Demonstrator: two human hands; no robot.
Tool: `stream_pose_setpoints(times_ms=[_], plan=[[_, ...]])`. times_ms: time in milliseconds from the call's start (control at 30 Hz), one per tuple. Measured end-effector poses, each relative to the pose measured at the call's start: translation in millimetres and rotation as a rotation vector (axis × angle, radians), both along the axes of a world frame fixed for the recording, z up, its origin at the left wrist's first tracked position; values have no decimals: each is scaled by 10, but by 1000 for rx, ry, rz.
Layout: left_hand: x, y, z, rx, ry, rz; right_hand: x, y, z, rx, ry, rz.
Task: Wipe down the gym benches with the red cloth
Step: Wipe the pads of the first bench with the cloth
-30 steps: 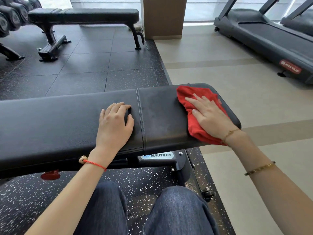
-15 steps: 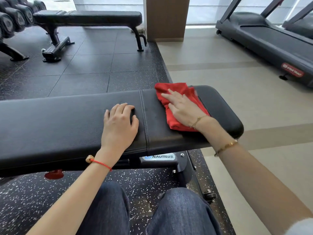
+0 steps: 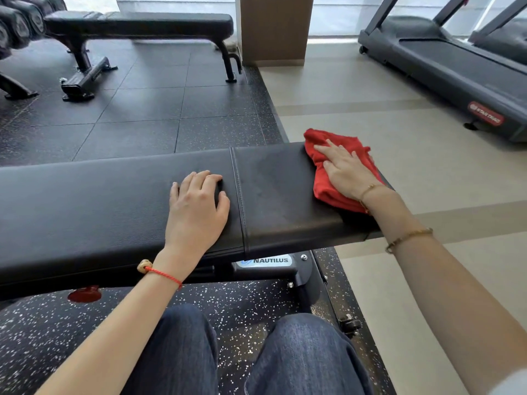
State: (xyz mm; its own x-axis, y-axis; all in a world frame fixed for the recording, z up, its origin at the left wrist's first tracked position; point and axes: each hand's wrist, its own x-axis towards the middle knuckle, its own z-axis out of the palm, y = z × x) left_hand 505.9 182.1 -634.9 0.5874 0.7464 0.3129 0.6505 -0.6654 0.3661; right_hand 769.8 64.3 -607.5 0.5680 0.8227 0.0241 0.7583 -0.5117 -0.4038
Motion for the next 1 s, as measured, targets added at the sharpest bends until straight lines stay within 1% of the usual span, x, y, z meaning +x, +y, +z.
stream_pose_setpoints(times_ms=[100,200,300,400,533,633,700,833,900,1000], plan=[[3,-4,5,1,-3,7,-163,305,28,-3,-17,38],[13,-2,5,8,-4,18,-571,466,24,15,-32,174],[22,-6,3,11,-9,23,-1035,458,-26,50,-66,334],[13,7,-2,15,-19,19,-1215,256,-59,70,-130,397],[-7,26,-5,4,-27,13,-1015,-173,-60,82,-143,322],[-10,22,-11,-1,-26,0,-666,-453,-65,94,-132,176],[-7,20,-12,0,-20,-4,-370,-508,-57,70,-86,78],[0,13,-8,-1,-12,3,25,-320,-1,-8,-6,-63],[5,7,-5,-1,-5,7,46,-155,19,-8,10,-72],[15,1,0,0,-6,13,-62,49,43,8,30,-29]])
